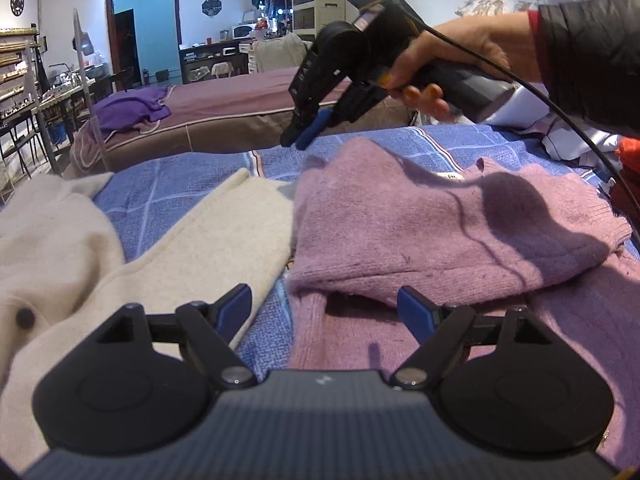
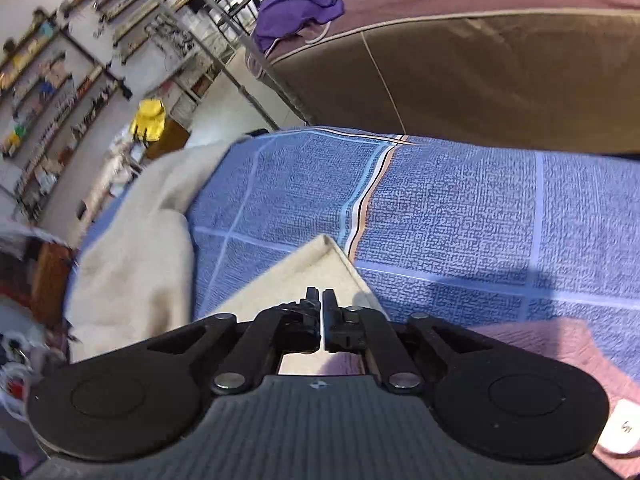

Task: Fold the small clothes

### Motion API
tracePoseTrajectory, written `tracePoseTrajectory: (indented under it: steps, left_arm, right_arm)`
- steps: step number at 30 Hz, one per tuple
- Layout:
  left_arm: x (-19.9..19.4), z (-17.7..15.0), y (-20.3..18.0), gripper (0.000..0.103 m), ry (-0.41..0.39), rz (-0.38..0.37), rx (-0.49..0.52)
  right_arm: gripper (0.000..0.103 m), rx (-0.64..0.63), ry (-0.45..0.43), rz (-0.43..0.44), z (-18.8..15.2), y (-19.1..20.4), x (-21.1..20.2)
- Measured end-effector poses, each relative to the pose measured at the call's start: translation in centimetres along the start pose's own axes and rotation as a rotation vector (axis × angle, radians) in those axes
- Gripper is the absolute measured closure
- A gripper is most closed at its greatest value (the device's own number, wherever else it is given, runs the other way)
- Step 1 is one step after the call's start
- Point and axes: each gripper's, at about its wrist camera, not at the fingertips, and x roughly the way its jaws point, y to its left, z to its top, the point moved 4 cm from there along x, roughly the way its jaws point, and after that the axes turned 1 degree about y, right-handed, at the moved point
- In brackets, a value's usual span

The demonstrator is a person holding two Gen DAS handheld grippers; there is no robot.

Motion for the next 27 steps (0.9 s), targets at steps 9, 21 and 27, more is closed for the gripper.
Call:
tracePoseTrajectory:
  steps: [9,21,27]
  left_arm:
    - [0.6,0.2,-1.0,0.018,0.012,-0.041,-0.002]
    - [2.5,1.2,-2.8,0.011,-0.001,-0.065,0.014]
    - [3.4,2.1,-4.4,0.01,-0.024,-0.151,0.102]
  right_arm:
    - [0.014,0.153,0.237,0.101,-3.6,-4.6,-1.8]
    - [0.103,0.201,0.051,0.284,0.7,-1.8,-1.3]
    - [0.04,-0.02,0.188,0.044,-0.2,0.1,-0.2]
